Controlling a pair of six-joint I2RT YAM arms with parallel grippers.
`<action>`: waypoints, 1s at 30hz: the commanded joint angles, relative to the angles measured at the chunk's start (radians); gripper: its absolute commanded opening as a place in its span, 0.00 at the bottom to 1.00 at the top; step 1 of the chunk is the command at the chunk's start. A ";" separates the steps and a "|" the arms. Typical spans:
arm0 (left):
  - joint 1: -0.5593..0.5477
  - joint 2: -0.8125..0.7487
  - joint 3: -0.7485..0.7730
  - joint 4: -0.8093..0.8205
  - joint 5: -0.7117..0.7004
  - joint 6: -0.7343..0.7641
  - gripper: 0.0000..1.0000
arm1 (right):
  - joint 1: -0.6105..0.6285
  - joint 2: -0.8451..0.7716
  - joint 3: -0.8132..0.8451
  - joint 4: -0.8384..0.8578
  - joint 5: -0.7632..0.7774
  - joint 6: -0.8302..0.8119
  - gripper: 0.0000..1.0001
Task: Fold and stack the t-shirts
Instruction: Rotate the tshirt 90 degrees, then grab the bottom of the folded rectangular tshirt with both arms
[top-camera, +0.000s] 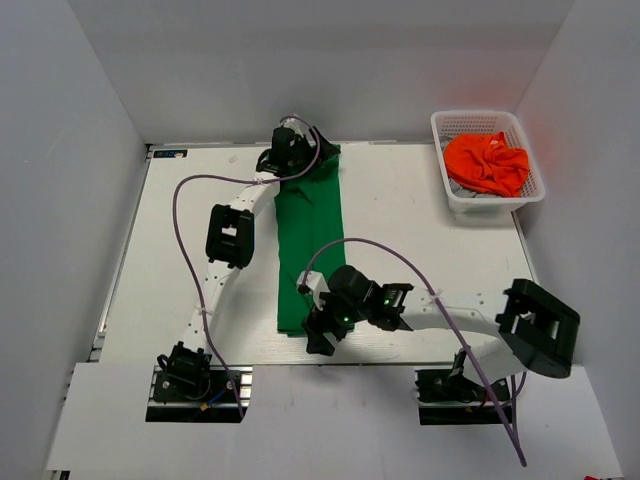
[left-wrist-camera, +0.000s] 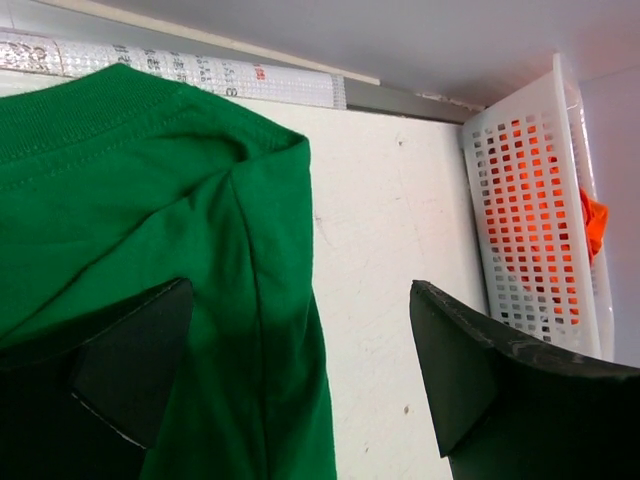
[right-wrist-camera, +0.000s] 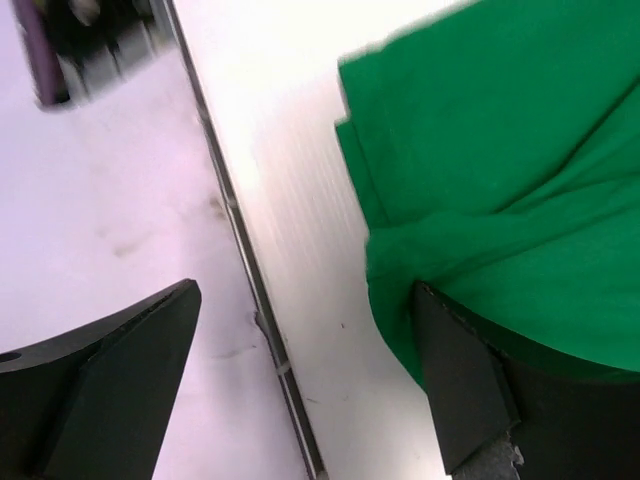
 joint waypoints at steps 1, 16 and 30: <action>-0.004 -0.169 0.021 -0.028 0.000 0.070 1.00 | 0.007 -0.105 0.004 0.005 0.071 0.054 0.90; -0.117 -1.161 -1.017 -0.232 -0.111 0.249 1.00 | -0.037 -0.380 -0.139 -0.165 0.402 0.419 0.90; -0.294 -1.771 -1.958 -0.422 -0.115 -0.037 1.00 | -0.118 -0.371 -0.250 -0.099 0.319 0.490 0.90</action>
